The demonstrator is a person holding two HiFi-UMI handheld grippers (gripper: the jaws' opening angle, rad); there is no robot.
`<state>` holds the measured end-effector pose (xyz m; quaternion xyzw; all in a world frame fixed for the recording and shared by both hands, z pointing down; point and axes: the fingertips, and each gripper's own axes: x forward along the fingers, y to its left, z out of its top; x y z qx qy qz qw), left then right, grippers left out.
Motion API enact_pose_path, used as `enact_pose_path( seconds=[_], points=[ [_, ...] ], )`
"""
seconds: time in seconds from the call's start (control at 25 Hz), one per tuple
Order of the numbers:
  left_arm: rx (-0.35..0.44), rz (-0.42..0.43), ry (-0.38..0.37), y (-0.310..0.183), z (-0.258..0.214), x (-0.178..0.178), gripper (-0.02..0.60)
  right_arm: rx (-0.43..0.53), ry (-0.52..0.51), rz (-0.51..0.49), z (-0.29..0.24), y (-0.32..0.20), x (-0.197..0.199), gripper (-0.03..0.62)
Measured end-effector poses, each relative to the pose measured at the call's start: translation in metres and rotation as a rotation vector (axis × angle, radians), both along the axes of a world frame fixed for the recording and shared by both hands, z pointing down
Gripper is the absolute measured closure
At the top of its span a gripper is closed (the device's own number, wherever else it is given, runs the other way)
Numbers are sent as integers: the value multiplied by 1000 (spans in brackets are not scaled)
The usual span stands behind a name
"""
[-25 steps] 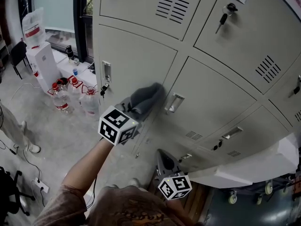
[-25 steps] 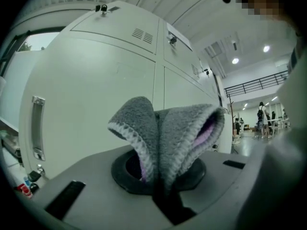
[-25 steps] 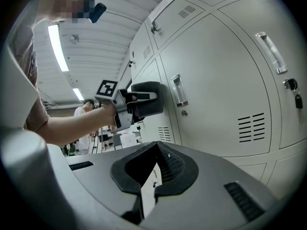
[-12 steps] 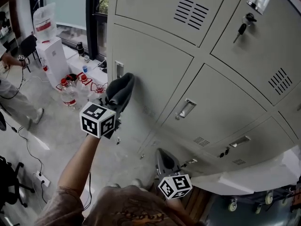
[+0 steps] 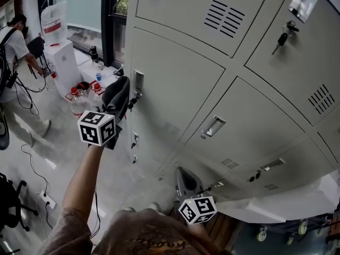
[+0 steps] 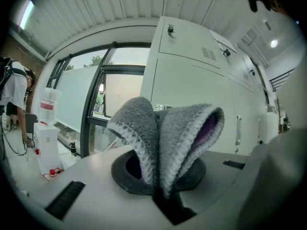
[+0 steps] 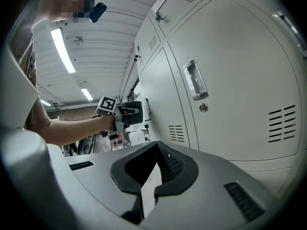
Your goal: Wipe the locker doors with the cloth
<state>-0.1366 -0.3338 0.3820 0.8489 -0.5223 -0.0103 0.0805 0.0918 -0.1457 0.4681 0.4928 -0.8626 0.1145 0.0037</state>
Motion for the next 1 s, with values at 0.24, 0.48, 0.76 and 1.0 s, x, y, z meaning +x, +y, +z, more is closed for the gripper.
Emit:
enact_pose_path(
  seconds=[0.24,0.48,0.76,1.0],
  points=[
    [-20,-9,30,-10,5,-1,541,-4,7,6,1,-4,3,595],
    [-43,29,14,-14,13,19,541,-8,8,17,1,-6,6,595],
    [-56,51,-7,-16,22,41,541,-16,6,34,4,-8,12,595],
    [-51,46,-1,-18,27,48,541,-23,6,42,6,-7,15,595]
  ],
)
